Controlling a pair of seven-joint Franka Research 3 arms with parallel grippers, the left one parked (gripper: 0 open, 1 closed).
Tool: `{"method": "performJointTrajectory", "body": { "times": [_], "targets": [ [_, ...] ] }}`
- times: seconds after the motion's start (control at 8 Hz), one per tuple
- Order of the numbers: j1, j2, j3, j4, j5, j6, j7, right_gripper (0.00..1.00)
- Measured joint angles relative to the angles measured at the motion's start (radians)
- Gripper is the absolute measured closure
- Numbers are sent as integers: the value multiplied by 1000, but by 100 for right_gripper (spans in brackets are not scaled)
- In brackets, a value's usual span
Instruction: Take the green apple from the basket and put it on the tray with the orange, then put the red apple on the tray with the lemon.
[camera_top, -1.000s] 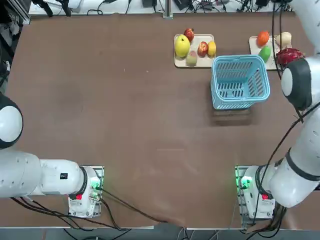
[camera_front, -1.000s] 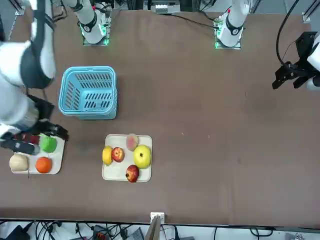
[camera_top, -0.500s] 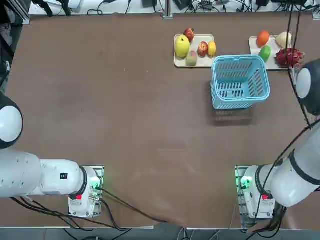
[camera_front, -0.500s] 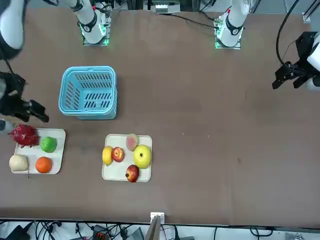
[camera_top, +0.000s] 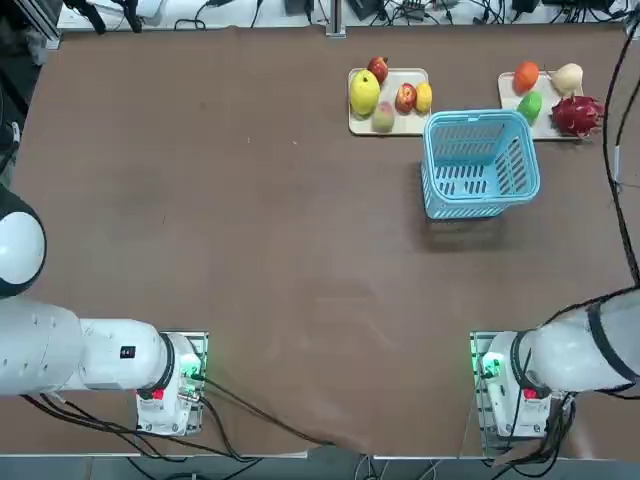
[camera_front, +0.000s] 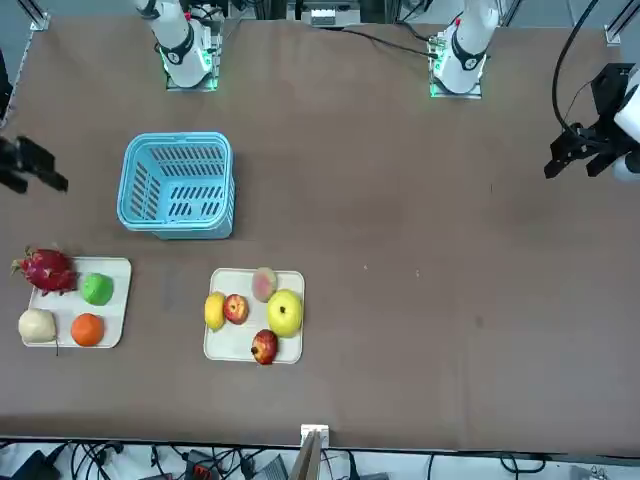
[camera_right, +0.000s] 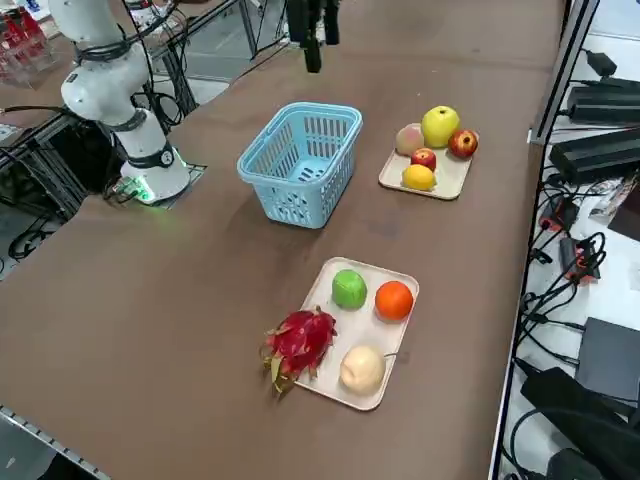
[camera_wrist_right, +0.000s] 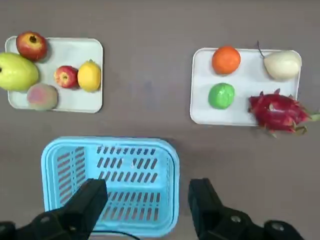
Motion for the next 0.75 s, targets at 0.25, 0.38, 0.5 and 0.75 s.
{"method": "performJointTrajectory", "body": {
  "times": [0.25,0.38,0.5,0.75],
  "targets": [
    [-7,-119,39,-136,-58,3,-11,0],
    [-7,-166,55,-188,-73,4,-11,0],
    [-7,-196,65,-215,-80,4,-11,0],
    [-7,-205,72,-217,-80,7,-13,0]
  ]
}}
